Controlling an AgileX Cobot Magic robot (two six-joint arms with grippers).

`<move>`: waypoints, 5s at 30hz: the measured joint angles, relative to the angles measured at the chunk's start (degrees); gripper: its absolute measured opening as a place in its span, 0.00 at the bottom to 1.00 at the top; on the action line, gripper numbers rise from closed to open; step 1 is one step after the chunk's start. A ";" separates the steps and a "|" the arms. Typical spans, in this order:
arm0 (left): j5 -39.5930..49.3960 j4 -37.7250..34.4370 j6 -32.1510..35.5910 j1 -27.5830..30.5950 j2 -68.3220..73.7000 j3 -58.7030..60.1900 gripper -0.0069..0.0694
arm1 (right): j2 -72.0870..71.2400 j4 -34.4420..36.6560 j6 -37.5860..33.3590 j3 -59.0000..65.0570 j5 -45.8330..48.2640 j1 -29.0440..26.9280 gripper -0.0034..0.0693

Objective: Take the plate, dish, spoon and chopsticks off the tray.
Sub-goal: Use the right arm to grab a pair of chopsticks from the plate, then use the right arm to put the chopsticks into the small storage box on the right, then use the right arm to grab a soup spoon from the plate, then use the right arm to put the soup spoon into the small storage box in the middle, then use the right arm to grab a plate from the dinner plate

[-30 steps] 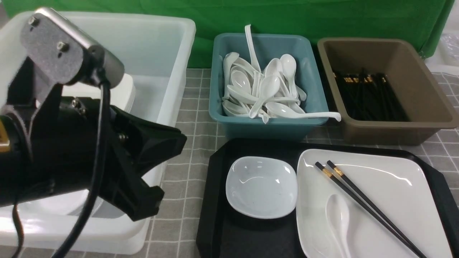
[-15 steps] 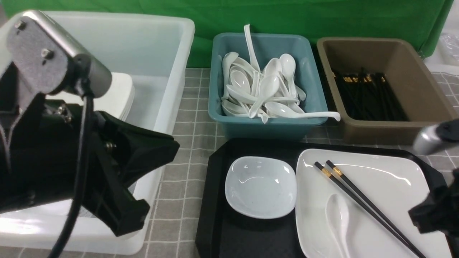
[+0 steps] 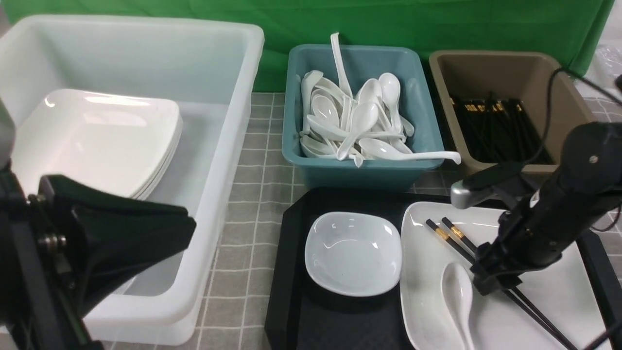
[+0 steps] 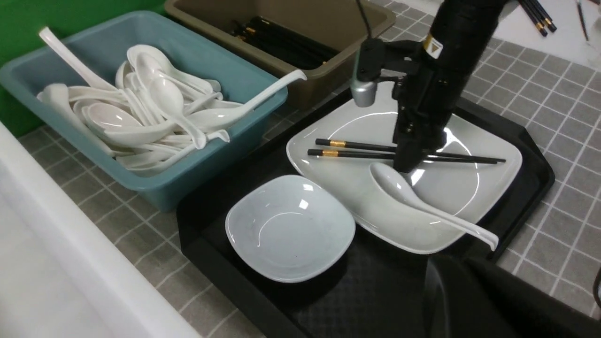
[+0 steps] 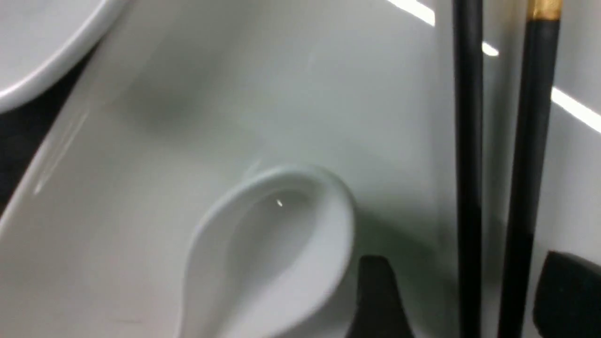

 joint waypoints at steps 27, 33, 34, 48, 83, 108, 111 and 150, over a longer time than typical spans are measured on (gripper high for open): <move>-5.88 1.40 1.42 0.00 -0.26 1.06 0.12 | -8.26 -0.12 -9.41 -0.50 9.08 0.48 0.25; -16.74 1.40 1.64 0.00 -0.26 1.06 0.12 | -16.78 9.39 -9.17 -6.54 5.66 -1.31 0.25; -17.96 1.34 1.64 0.00 -0.26 1.06 0.12 | -16.69 10.83 -8.65 -8.60 4.80 -2.31 0.25; -25.73 1.20 1.64 0.00 -0.26 1.06 0.12 | 13.15 21.80 -4.17 -47.54 -10.74 -14.77 0.25; -17.90 7.96 0.91 0.00 -0.26 1.06 0.12 | -6.87 -4.26 37.15 6.77 3.71 14.86 0.66; -19.95 8.35 0.51 0.00 -0.26 1.06 0.12 | -15.44 -4.46 26.04 -5.21 -9.54 12.89 0.31; -20.64 8.35 0.51 0.00 -0.26 1.06 0.12 | -10.91 -4.46 25.57 -13.34 -22.37 10.44 0.31; -16.27 11.63 1.63 0.00 -0.26 2.44 0.12 | -7.81 -19.55 41.21 3.52 5.04 36.37 0.74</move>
